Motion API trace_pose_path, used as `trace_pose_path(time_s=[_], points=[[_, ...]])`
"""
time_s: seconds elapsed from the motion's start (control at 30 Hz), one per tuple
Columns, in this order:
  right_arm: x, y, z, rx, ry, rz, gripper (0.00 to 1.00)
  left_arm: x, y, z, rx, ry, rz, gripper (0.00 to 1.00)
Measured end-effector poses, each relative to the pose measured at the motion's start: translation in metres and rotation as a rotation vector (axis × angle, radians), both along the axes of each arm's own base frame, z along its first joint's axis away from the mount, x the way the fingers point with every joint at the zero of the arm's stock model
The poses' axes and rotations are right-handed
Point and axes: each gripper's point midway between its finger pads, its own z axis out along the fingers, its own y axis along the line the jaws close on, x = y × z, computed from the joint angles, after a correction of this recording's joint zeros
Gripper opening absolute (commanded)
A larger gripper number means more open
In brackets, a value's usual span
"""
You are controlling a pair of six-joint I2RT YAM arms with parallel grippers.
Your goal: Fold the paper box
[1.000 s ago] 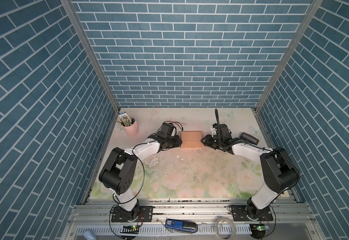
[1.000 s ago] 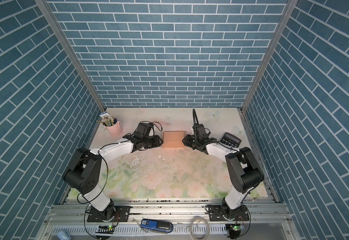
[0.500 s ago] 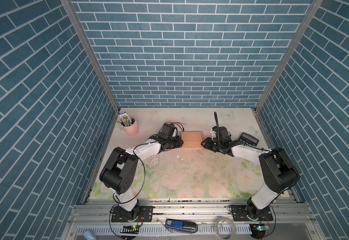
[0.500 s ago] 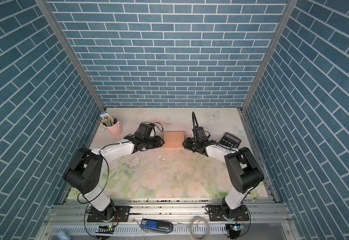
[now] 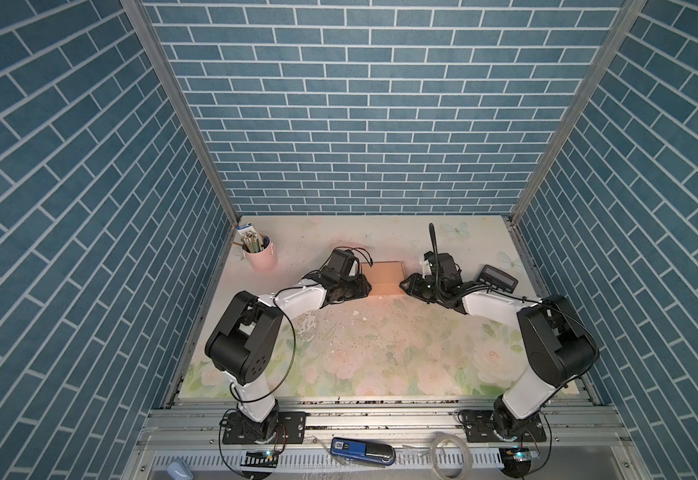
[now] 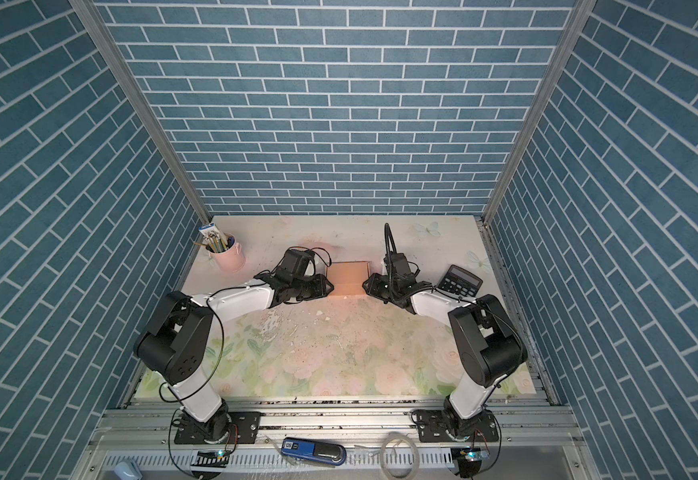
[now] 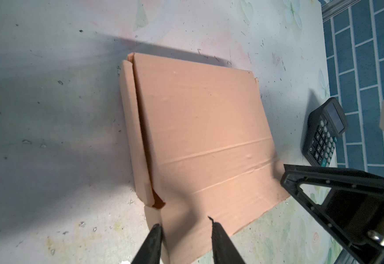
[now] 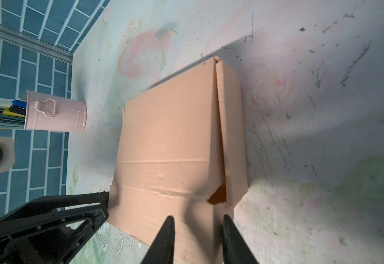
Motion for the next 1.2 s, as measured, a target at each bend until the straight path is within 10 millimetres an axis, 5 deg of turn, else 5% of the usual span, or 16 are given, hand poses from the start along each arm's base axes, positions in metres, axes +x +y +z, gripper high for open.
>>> trace_pose_path(time_s=[0.63,1.2], points=[[-0.002,-0.002,-0.003,-0.007,0.013,-0.004,0.32,-0.001,-0.003,-0.001,0.002,-0.002,-0.001,0.39],[-0.005,-0.005,-0.023,-0.046,0.052,-0.002,0.28,-0.002,-0.003,-0.021,0.014,0.025,-0.001,0.38]])
